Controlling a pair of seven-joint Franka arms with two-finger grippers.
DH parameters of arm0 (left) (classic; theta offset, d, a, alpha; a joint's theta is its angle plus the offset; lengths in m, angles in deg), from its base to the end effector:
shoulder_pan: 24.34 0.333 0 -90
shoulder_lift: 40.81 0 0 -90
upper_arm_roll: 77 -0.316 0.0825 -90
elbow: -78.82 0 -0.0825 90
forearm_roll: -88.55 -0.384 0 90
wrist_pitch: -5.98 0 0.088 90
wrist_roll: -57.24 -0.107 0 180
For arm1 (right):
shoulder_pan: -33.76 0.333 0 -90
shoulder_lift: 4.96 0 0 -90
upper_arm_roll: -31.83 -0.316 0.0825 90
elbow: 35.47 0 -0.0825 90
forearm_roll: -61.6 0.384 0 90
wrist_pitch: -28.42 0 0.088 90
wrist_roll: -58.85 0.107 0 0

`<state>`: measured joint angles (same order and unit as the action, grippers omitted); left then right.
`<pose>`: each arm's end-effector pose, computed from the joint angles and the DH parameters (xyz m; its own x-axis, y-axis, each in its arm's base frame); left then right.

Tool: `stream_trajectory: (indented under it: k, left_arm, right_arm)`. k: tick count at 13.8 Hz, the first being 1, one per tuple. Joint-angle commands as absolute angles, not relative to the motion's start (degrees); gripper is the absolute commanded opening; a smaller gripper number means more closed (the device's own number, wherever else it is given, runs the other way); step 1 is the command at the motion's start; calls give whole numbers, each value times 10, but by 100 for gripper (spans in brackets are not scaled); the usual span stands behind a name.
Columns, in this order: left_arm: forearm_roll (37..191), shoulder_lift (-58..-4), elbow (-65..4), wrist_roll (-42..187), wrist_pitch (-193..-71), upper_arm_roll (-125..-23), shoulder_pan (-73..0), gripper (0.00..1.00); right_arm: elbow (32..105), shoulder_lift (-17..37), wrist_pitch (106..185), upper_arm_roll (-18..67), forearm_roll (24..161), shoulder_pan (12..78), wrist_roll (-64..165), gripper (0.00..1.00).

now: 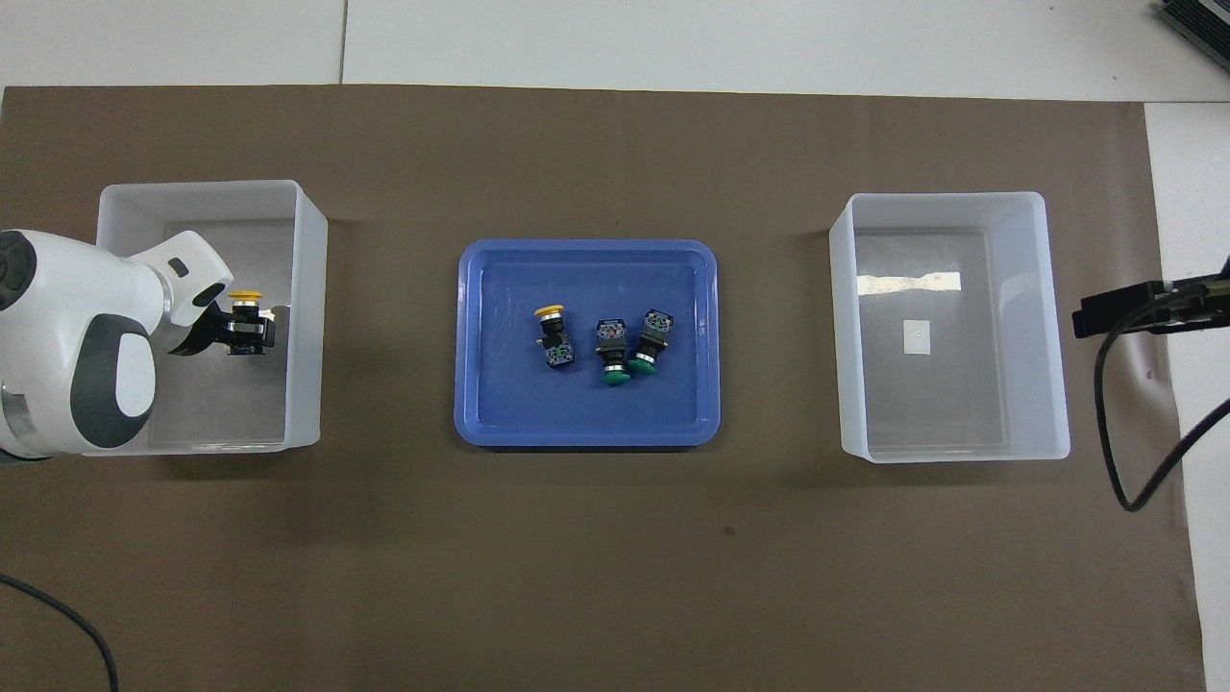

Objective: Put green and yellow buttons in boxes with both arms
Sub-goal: 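Release the yellow button while the right gripper reaches a green button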

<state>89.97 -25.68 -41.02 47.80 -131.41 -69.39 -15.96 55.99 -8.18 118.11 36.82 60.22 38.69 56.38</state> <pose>0.5845 0.0092 0.3016 0.9906 -0.1265 0.0516 -0.1288 -0.9907 0.0443 0.5366 -0.0046 0.6426 0.9988 0.0419 0.0242 0.0414 -0.9989 0.0203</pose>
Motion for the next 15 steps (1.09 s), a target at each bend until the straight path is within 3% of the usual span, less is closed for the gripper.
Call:
stream_trajectory:
  k: [1,7,11,15]
  left_arm:
    - [903,-260,-420,466,-1329,-693,-149,21]
    - [903,-260,-425,466,-1330,-693,-148,57]
    - [903,-260,-425,467,-1330,-693,-148,67]
    - [902,-260,-363,469,-1262,-693,-148,78]
  right_arm:
    - [559,-83,1173,365,605,382,551,100]
    - [578,-94,1173,365,606,383,573,100]
    - [626,-72,1283,363,607,452,747,100]
    - [626,26,1402,362,624,518,889,100]
